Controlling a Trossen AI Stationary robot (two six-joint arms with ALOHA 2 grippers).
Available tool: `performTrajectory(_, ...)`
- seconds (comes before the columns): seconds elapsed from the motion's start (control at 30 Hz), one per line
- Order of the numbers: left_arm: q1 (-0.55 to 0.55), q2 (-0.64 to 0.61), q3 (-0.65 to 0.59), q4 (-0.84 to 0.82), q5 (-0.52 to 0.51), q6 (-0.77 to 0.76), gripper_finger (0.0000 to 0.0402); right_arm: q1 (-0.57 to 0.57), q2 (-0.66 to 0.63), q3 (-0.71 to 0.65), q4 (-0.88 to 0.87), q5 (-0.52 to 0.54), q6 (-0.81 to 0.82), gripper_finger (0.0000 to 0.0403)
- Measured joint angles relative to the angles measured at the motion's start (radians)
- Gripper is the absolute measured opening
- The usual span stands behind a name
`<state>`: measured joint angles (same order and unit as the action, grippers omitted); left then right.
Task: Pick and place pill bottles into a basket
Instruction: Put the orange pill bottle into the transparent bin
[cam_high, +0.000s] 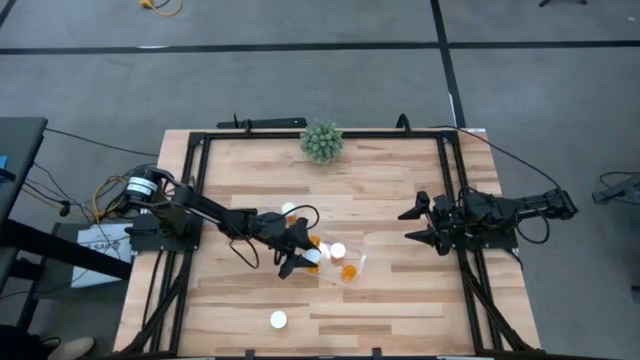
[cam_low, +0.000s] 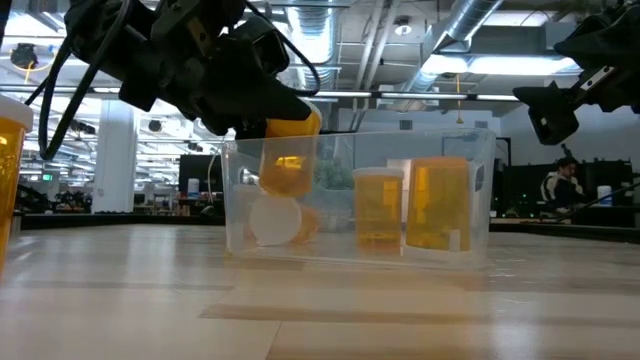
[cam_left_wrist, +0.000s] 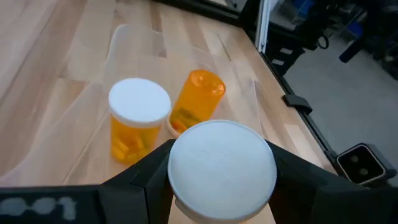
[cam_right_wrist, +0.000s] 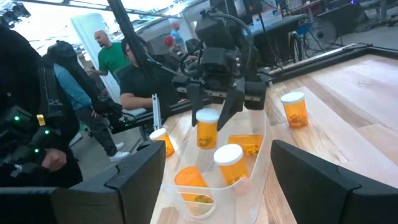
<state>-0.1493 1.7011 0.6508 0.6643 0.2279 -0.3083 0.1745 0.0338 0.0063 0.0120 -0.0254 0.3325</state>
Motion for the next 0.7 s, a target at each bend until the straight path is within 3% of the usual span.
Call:
performTrajectory(0.43,-0.021,0.008,0.000,-0.021,-0.040,0.117,0.0189,0.000,0.000,0.000,0.001,0.000,0.000,0.0286)
performTrajectory(0.7,-0.040,0.009,-0.002,-0.021,-0.055,0.165,0.0243,0.000,0.000,0.000,0.000,0.000,0.000,0.0286)
